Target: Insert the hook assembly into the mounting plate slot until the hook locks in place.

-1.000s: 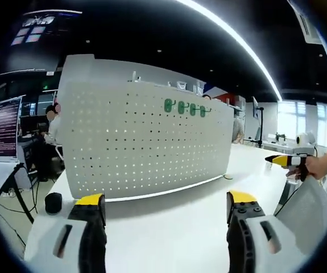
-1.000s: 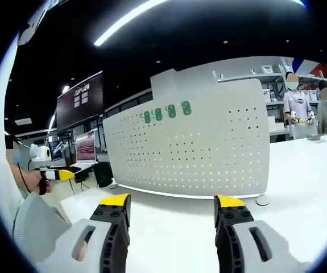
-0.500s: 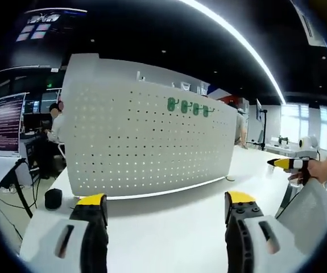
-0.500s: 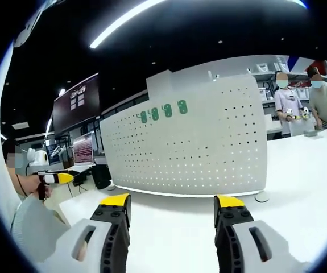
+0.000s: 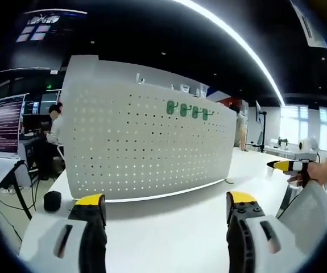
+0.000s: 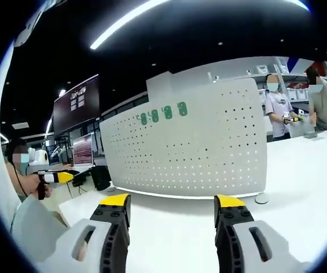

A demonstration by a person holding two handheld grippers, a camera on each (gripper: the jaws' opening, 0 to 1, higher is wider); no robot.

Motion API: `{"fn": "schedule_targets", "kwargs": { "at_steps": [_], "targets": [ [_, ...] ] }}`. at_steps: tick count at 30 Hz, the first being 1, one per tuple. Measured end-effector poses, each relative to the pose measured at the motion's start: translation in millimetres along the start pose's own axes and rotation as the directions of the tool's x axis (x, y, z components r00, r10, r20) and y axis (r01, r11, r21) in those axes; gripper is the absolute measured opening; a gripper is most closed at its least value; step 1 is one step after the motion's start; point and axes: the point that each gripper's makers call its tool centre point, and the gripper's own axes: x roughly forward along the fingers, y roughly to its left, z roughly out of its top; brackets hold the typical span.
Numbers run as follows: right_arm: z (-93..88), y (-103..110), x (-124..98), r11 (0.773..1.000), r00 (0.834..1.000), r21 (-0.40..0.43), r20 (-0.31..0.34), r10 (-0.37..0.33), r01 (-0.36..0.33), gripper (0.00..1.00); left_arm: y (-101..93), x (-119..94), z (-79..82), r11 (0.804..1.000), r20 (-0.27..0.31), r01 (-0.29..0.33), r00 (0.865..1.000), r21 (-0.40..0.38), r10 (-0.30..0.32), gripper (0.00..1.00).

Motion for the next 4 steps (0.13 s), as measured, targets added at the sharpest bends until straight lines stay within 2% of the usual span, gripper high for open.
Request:
{"fn": "schedule_targets", "kwargs": {
  "at_steps": [4],
  "targets": [
    [1.8,0.6,-0.2,1.0,1.0,-0.004,0.005,0.001,-0.001,0.58,-0.7,0.1,0.4,1.0,0.003,0.002,1.0,-0.003,-0.002,0.9]
  ]
}}
